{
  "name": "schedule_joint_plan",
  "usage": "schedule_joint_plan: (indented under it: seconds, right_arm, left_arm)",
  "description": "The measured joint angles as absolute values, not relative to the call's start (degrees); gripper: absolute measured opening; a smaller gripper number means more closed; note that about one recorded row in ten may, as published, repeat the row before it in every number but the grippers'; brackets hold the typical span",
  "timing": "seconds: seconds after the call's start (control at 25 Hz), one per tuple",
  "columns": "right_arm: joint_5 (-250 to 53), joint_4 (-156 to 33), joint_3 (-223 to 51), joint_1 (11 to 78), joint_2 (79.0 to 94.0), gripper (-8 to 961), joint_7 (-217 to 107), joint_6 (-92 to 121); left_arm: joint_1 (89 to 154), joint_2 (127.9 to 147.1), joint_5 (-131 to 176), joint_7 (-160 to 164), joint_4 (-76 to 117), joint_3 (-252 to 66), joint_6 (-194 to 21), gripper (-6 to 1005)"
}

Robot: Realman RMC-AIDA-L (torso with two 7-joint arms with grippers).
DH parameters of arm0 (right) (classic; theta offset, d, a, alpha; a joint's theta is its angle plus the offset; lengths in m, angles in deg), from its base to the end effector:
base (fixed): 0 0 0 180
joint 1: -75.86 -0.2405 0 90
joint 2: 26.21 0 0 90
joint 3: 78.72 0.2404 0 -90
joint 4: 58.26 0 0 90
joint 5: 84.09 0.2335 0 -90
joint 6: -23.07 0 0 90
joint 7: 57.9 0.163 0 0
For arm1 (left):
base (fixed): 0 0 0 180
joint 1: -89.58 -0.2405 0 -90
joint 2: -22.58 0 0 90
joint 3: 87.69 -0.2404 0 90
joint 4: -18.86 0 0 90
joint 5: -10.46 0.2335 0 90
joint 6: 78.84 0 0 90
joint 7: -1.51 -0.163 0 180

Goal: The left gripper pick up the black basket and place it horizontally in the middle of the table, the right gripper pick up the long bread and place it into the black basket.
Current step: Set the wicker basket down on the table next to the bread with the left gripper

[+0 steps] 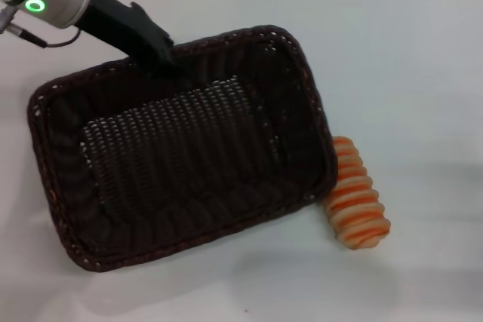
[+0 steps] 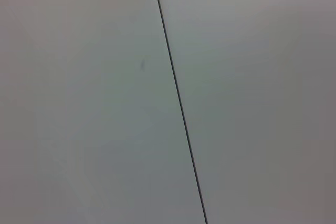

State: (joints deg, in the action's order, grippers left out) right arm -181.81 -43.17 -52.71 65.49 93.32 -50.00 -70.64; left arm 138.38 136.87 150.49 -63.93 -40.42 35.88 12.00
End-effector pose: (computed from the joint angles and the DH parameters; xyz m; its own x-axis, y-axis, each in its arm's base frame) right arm 0.3526 0.2471 0.0183 0.5824 0.3248 -0.7452 -0.8078 0.1286 -0.5753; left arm -0.1481 0.4277 0.0373 0.9333 0.3488 -0.0854 0.3155 -0.9100 -0.2689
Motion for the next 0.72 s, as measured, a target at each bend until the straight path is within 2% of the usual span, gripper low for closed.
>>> schedule_joint_plan:
  seconds: [0.16,0.44,0.72]
  right_arm:
    - [-181.8,-43.1,-52.7,65.5,93.36,846,-50.0,-70.6]
    - [-181.9,-43.1,-52.7,65.7,93.41,846,-50.0,-70.6]
    - [-182.0,-43.1,-52.8,65.7,93.35,845,-50.0,-70.6]
  left_arm:
    - [140.9,136.27,149.2,-67.0,-35.5,35.9,13.0,215]
    - [143.8,136.47,149.1,-72.0,-31.1,35.6,15.2,212]
    - [143.8,137.61,149.4,-76.2,-30.0,34.4,15.2,210]
